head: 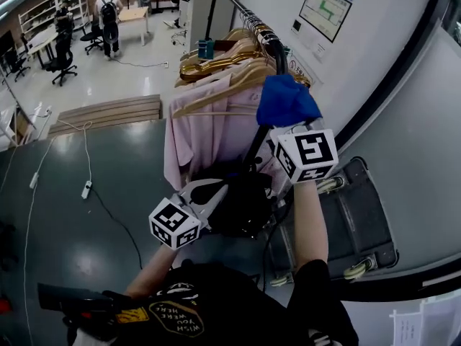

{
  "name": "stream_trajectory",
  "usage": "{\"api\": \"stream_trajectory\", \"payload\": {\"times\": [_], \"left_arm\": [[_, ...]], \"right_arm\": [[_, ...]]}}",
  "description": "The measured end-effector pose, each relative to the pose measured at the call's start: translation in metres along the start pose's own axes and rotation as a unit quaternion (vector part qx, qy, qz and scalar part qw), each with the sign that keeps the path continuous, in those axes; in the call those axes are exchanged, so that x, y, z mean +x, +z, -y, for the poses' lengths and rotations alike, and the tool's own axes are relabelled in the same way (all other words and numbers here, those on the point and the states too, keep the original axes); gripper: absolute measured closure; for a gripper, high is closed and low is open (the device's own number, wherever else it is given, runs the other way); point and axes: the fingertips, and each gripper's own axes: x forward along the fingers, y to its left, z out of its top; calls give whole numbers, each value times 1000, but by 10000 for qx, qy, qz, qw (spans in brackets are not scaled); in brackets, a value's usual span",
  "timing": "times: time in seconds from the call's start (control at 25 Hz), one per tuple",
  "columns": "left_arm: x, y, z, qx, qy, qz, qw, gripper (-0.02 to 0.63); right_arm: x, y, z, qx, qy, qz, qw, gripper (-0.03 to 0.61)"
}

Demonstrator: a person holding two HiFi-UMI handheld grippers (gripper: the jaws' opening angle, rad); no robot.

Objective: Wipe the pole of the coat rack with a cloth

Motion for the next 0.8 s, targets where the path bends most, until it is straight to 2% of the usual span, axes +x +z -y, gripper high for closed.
{"api": "stream_trajectory", "payload": {"times": [0.08, 0.12, 0.24, 0.4, 0.48, 0.52, 0.6, 0.72, 0.8], "left_arm": [[3, -1, 3, 7, -49, -4, 10000, 611], [5, -1, 5, -1, -84, -11, 10000, 611], [14, -4, 8, -142, -197, -56, 9997, 611], [20, -8, 10, -196, -235, -93, 9995, 611], [19, -7, 8, -146, -199, -90, 9997, 611], [18, -7, 5, -136, -173, -86, 9997, 611], [18, -5, 1, -143, -124, -69, 9998, 611], [19, -4, -2, -150, -84, -32, 9998, 611], [19, -5, 0, -158, -84, -29, 9998, 611]], "right_arm": [[20, 12, 25, -157, -177, -114, 9997, 571], [29, 17, 35, -53, -153, -154, 9998, 569], [47, 28, 52, 663, 89, -120, 9977, 569], [16, 27, 44, 1122, -55, 783, 9906, 569], [-16, 15, 26, 1125, -153, 1158, 9868, 569], [-30, 4, 13, 1025, -204, 1163, 9877, 569], [-47, -38, -19, 773, -201, 737, 9941, 571], [-56, -122, -74, 534, 131, -124, 9984, 571], [-61, -147, -92, 180, 126, -289, 9993, 572]]}}
